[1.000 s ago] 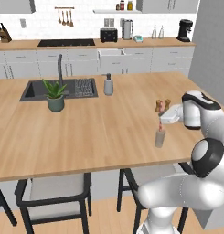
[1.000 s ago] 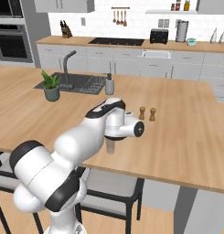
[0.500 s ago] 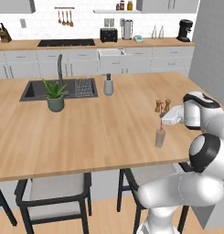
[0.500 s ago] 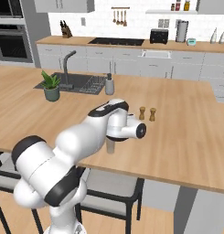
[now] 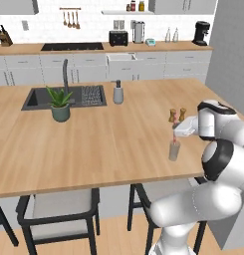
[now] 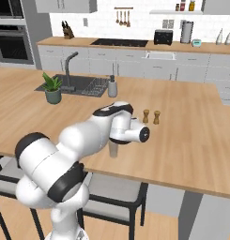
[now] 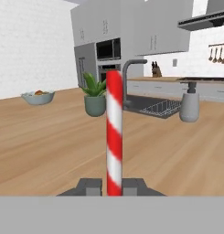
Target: Take a straw from the drawer in front and place it inside the glass cup on the dining counter.
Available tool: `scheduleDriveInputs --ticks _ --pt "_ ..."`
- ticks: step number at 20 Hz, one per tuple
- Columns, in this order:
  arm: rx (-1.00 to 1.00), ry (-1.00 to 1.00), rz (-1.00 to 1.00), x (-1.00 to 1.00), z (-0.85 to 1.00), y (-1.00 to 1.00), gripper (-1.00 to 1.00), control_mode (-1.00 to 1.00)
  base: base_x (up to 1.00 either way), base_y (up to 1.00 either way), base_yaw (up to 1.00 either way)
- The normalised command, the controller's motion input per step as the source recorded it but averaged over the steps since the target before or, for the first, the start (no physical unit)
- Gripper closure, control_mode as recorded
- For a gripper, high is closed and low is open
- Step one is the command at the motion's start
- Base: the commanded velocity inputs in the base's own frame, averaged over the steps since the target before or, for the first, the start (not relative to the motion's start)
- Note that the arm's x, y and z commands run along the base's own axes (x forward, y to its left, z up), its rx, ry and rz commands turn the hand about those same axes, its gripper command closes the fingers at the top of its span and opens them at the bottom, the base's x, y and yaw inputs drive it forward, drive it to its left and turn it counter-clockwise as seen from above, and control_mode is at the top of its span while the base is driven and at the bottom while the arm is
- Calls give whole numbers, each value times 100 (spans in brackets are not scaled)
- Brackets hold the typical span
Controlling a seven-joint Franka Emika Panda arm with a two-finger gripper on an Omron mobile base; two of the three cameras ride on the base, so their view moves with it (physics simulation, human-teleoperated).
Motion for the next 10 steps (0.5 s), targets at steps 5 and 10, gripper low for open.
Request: scheduleDriveInputs --ticks 5,10 --pt "0 0 0 1 -17 0 100 -100 0 0 0" --pt "0 0 0 0 -20 0 100 -100 0 0 0"
